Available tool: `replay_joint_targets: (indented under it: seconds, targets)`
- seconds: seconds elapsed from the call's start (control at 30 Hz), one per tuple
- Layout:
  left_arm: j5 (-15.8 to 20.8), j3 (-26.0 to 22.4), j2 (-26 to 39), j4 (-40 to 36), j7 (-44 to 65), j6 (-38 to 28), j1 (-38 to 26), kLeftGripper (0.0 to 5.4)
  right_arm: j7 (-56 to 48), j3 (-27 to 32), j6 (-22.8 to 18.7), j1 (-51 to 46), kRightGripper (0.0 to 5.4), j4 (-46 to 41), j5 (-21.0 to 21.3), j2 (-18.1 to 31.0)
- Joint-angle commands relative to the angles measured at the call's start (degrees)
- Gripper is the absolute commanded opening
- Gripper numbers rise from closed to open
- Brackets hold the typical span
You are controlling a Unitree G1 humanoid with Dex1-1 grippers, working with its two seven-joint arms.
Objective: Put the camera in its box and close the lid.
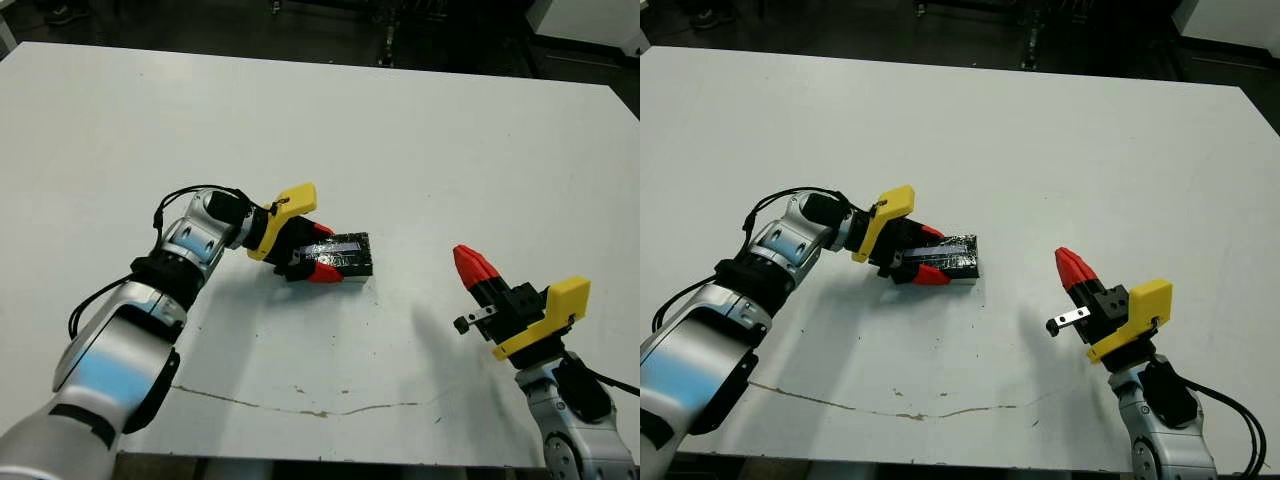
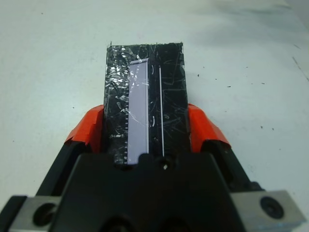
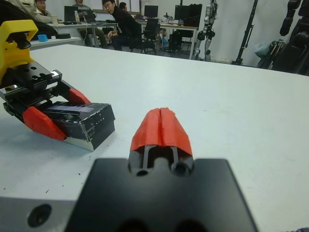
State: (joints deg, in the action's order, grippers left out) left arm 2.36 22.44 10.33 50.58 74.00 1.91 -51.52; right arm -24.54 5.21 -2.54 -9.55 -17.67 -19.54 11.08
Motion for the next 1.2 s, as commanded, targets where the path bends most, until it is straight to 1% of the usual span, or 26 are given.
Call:
replay_joint_targets:
  seconds: [0.03, 0.17, 0.3, 0.37, 0.53, 0.57, 0.6, 0.7, 0.83, 0.97, 1.1, 1.13, 1.2]
  targets:
    - [-2.92, 2.89, -5.17, 2.8, 0.11, 0.79, 3.34, 3.16, -0.43, 0.87, 0.07, -0.35, 0.0, 0.49, -0.46, 1.04]
    - [-4.38, 3.72, -5.58, 3.18, 0.33, 1.15, 3.14, 3.16, 0.06, 0.96, -0.35, -0.54, 0.0, 0.04, -0.45, 0.78]
    - [-5.98, 4.86, -5.21, 0.23, -0.38, 2.31, 3.91, 3.16, -0.14, 0.97, 0.32, -0.5, 0.0, 0.42, -0.05, 0.9]
    - [-6.45, 5.19, -5.18, -0.79, -0.39, 2.87, 4.17, 3.16, -0.03, 1.03, -0.04, -0.52, 0.0, 0.32, -0.21, 0.89]
    - [-7.04, 4.81, -4.91, -5.29, -3.24, 6.91, 6.23, 3.16, -0.01, 1.03, -0.21, -0.65, 0.0, 0.11, -0.42, 0.87]
    - [-7.2, 4.54, -5.04, -6.51, -4.63, 8.64, 6.88, 3.16, 0.0, 1.04, -0.33, -0.65, 0.0, 0.07, -0.47, 0.92]
    - [-7.8, 4.67, -5.01, -8.02, -6.13, 9.61, 7.55, 3.34, -0.02, 1.05, -0.43, -0.63, 0.0, 0.08, -0.51, 0.96]
    - [-9.67, 5.59, -4.62, -11.57, -8.55, 9.36, 9.01, 3.77, 0.08, 1.0, -0.49, -0.61, 0.0, -0.04, -0.26, 1.1]
    - [-11.81, 6.83, -3.5, -14.97, -11.23, 6.68, 10.77, 4.29, 0.32, 1.07, -0.75, -0.7, 0.0, -0.25, -0.42, 1.02]
    - [-11.6, 6.82, -2.93, -15.71, -11.98, 5.23, 11.98, 4.8, 0.2, 1.14, -0.73, -0.66, 0.0, -0.08, -0.53, 1.12]
    - [-11.25, 6.81, -2.73, -15.7, -12.31, 6.38, 12.32, 5.27, -0.34, 1.01, 0.23, -0.57, 0.0, 0.4, -0.46, 1.07]
    - [-11.27, 6.83, -2.61, -15.8, -12.4, 6.35, 12.37, 5.37, -0.42, 1.01, 0.35, -0.53, 0.0, 0.51, -0.44, 1.06]
    - [-11.3, 6.78, -2.35, -15.83, -12.74, 6.01, 12.52, 5.39, 0.07, 1.01, -0.35, -0.63, 0.0, 0.14, -0.35, 0.97]
